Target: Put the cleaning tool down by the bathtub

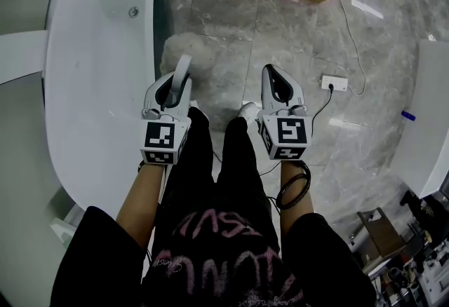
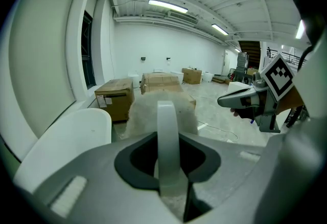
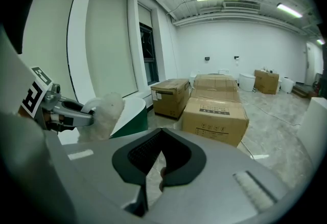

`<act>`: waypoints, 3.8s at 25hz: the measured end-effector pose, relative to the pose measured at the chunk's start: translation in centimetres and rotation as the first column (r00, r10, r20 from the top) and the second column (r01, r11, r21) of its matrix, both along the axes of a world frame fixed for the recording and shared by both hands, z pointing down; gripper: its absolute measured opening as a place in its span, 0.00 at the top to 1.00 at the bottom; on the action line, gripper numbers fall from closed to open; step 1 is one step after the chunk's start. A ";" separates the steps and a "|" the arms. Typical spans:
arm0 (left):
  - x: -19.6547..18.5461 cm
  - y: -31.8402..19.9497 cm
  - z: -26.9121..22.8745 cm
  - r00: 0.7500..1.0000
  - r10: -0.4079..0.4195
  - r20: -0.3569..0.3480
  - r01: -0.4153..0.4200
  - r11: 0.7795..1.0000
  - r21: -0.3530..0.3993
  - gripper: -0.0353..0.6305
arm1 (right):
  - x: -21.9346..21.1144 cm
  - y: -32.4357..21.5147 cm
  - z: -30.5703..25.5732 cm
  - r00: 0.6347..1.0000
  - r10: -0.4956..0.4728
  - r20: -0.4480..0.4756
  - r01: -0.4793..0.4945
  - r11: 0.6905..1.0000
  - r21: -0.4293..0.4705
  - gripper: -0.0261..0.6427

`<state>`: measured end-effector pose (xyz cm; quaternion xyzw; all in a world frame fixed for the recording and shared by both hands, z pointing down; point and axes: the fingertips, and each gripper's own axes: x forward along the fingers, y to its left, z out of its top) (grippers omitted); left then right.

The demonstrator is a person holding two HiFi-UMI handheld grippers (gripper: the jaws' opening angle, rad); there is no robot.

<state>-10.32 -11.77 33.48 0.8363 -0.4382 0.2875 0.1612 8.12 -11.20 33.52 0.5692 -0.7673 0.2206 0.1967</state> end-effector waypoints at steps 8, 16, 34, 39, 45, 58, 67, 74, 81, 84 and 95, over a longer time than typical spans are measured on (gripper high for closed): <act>-0.5 0.7 4.0 0.999 -0.043 0.004 0.043 0.998 -0.053 0.82 | -0.8 0.3 3.4 1.000 -0.011 0.001 0.011 1.000 -0.010 0.94; 0.3 0.7 8.7 0.999 -0.031 0.033 0.034 0.994 -0.103 0.82 | -0.2 0.3 7.6 1.000 -0.003 0.017 0.004 0.998 -0.069 0.94; 0.9 0.8 19.9 0.995 -0.083 0.050 0.091 0.977 -0.191 0.82 | -0.4 0.7 18.1 0.999 -0.001 0.047 0.008 0.989 -0.151 0.94; 0.5 1.4 22.9 0.994 -0.096 0.060 0.107 0.972 -0.210 0.82 | -0.9 1.0 20.7 0.998 -0.011 0.055 0.021 0.985 -0.169 0.94; 0.0 1.7 25.8 0.991 -0.120 0.065 0.132 0.966 -0.223 0.82 | -0.7 1.3 23.2 0.996 0.022 0.090 -0.004 0.982 -0.187 0.94; -1.2 2.5 33.2 0.983 -0.155 0.100 0.176 0.951 -0.256 0.82 | -1.8 3.4 32.2 0.996 -0.010 0.090 0.035 0.957 -0.286 0.94; -2.2 4.3 38.4 0.980 -0.152 0.126 0.183 0.942 -0.282 0.82 | -1.9 4.8 37.4 0.996 -0.011 0.093 0.040 0.948 -0.316 0.94; -2.6 5.1 42.0 0.979 -0.150 0.139 0.186 0.936 -0.299 0.82 | -2.6 5.6 40.6 0.994 -0.024 0.106 0.059 0.939 -0.338 0.94; -3.4 6.3 45.9 0.975 -0.154 0.159 0.198 0.928 -0.314 0.82 | -3.0 6.8 44.3 0.994 -0.032 0.108 0.070 0.927 -0.369 0.94; -4.1 6.5 47.9 0.972 -0.170 0.165 0.217 0.918 -0.333 0.82 | -3.4 7.1 46.0 0.993 -0.040 0.109 0.079 0.920 -0.385 0.94; -5.0 6.8 52.8 0.972 -0.169 0.166 0.218 0.911 -0.351 0.82 | -4.2 7.6 51.1 0.991 -0.029 0.129 0.081 0.906 -0.416 0.94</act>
